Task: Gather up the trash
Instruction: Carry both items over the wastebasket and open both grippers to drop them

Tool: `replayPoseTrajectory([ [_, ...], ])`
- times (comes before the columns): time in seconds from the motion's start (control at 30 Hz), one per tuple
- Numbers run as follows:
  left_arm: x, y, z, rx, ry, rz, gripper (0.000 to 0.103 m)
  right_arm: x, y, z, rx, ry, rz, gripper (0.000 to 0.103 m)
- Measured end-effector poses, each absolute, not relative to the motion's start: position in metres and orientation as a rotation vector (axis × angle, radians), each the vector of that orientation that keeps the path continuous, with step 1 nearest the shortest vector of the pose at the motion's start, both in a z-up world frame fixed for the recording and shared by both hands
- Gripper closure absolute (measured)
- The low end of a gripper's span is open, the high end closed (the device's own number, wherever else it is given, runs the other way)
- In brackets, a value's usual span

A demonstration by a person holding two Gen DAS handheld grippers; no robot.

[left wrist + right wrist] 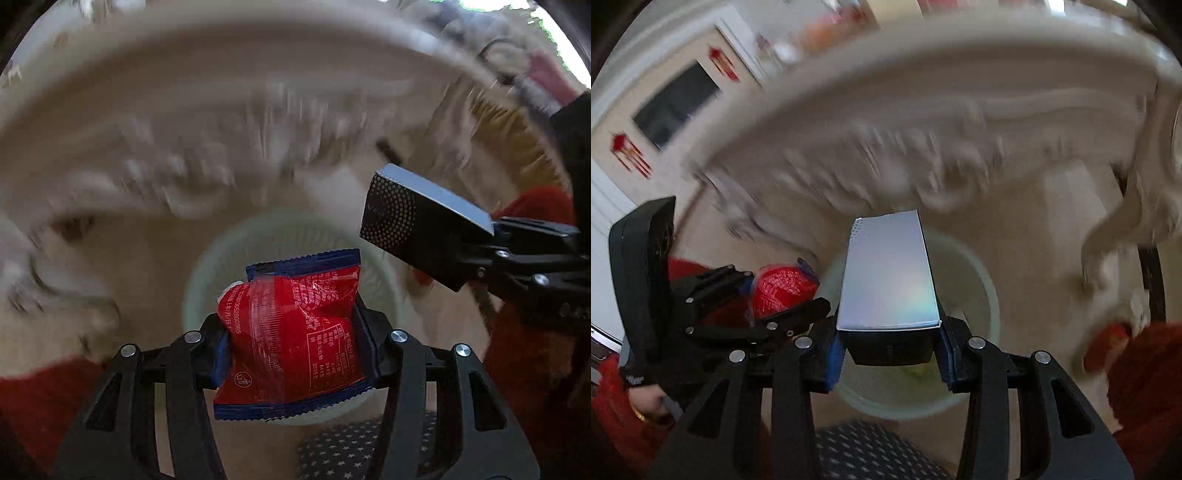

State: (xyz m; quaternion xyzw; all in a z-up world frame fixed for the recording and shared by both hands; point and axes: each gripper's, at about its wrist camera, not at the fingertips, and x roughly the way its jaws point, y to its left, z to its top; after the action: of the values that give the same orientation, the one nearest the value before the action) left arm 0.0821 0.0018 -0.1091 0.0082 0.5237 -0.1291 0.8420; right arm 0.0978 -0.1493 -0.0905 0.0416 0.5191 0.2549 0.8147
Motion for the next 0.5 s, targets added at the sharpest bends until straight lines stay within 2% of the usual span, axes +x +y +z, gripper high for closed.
replayPoseTrajectory([
  [0.1, 0.083, -0.004, -0.136, 0.030, 1.166, -0.257, 0.047, 0.100, -0.140, -0.115, 0.017, 1.166, 0.524, 0.064],
  [0.17, 0.086, -0.002, -0.145, 0.044, 1.185, -0.215, 0.031, 0.102, -0.133, -0.125, -0.016, 1.194, 0.523, 0.060],
  [0.2, 0.087, -0.001, -0.148, 0.052, 1.182, -0.197, 0.015, 0.103, -0.131, -0.130, -0.025, 1.202, 0.516, 0.050],
  [0.23, 0.087, 0.000, -0.150, 0.066, 1.173, -0.174, 0.008, 0.103, -0.134, -0.132, -0.023, 1.202, 0.503, 0.042],
  [0.27, 0.088, 0.002, -0.153, 0.061, 1.167, -0.166, 0.008, 0.102, -0.135, -0.134, -0.029, 1.197, 0.477, 0.032],
  [0.5, 0.096, 0.011, -0.161, 0.015, 1.195, -0.158, 0.008, 0.103, -0.156, -0.142, 0.033, 1.223, 0.409, 0.031],
])
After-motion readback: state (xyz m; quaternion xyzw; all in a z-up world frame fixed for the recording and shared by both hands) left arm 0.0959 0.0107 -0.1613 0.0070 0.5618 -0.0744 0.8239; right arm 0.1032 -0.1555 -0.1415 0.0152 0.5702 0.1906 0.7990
